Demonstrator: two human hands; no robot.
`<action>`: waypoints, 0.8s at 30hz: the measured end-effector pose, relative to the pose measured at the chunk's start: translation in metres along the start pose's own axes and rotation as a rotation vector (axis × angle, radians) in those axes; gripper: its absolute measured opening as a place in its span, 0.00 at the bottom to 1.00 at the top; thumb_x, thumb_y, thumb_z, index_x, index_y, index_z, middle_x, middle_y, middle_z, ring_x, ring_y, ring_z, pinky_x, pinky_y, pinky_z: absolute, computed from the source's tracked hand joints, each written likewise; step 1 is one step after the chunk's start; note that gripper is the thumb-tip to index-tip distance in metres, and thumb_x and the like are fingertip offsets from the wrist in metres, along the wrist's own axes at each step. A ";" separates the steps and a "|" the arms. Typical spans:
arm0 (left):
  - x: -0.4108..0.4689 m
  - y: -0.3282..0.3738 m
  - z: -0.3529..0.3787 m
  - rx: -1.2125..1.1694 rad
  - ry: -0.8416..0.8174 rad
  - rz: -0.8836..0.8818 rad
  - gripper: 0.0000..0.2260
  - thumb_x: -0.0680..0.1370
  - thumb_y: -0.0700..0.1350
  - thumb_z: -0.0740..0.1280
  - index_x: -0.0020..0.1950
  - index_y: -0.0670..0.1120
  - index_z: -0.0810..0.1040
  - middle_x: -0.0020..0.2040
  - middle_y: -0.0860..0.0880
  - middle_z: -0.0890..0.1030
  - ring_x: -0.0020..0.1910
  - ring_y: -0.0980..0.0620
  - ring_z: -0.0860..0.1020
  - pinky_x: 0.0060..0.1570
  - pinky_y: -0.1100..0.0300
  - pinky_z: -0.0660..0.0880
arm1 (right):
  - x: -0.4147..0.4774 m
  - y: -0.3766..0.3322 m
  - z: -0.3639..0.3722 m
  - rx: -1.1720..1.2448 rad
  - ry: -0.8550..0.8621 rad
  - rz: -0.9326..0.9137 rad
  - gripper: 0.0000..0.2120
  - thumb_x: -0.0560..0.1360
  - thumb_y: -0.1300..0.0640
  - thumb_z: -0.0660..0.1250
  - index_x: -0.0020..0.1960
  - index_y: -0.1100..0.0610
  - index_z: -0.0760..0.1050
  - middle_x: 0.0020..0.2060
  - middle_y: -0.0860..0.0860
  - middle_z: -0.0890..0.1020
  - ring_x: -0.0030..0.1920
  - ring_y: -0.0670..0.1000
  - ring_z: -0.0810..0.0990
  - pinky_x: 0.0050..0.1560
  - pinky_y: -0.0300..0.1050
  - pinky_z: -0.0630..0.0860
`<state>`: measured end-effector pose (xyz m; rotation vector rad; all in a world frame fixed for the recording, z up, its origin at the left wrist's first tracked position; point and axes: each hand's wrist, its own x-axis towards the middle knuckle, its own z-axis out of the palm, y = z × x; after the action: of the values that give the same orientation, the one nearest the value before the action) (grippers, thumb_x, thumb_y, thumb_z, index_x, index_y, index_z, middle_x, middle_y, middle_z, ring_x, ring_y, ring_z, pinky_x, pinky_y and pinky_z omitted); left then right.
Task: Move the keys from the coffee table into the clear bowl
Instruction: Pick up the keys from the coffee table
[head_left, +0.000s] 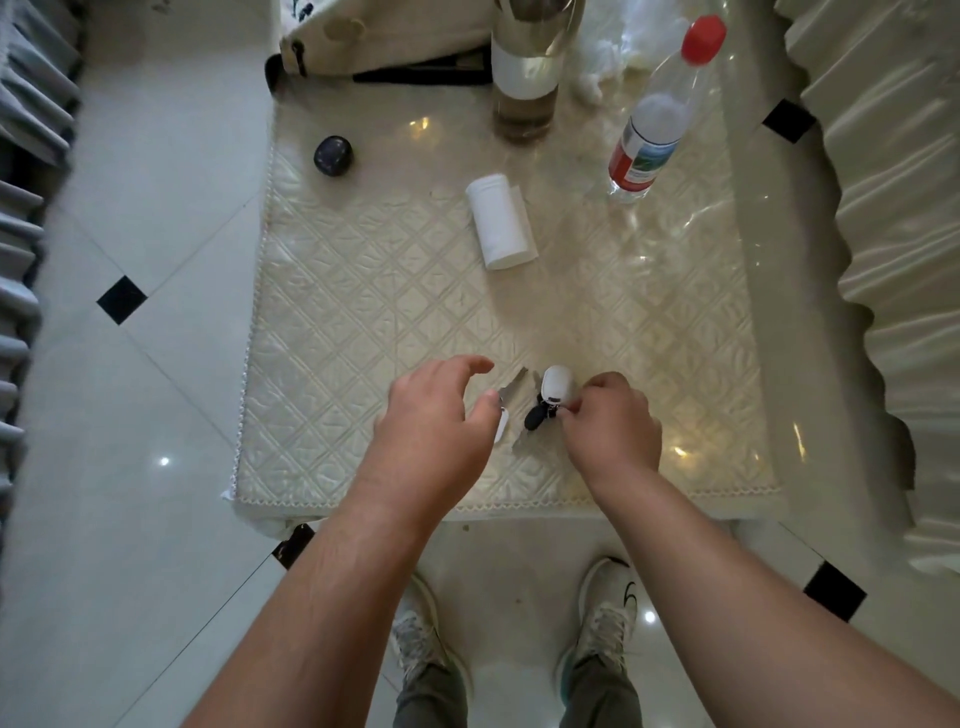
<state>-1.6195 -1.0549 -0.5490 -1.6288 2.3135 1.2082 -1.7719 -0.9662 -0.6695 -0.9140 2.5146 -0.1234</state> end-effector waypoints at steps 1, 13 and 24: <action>0.001 0.001 0.000 0.000 0.003 0.000 0.17 0.79 0.56 0.59 0.68 0.58 0.72 0.66 0.58 0.73 0.63 0.51 0.71 0.63 0.45 0.69 | -0.001 0.000 -0.006 0.026 0.025 -0.017 0.10 0.75 0.50 0.67 0.51 0.53 0.83 0.57 0.47 0.77 0.55 0.55 0.74 0.47 0.48 0.70; 0.004 0.007 -0.002 0.030 0.086 0.181 0.17 0.77 0.57 0.65 0.66 0.61 0.75 0.63 0.65 0.73 0.66 0.60 0.64 0.64 0.58 0.66 | -0.024 -0.032 -0.087 0.434 0.108 -0.348 0.05 0.74 0.47 0.71 0.45 0.48 0.81 0.58 0.41 0.73 0.60 0.45 0.71 0.59 0.56 0.73; 0.003 0.000 -0.015 -0.031 0.296 0.278 0.08 0.76 0.50 0.71 0.55 0.56 0.83 0.58 0.62 0.81 0.66 0.58 0.69 0.62 0.72 0.59 | -0.035 -0.058 -0.100 0.622 0.087 -0.572 0.05 0.73 0.47 0.72 0.48 0.46 0.83 0.60 0.37 0.75 0.63 0.44 0.71 0.61 0.57 0.71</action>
<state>-1.6150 -1.0663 -0.5399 -1.6349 2.7935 1.1157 -1.7591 -0.9960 -0.5532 -1.3145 1.9971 -1.0695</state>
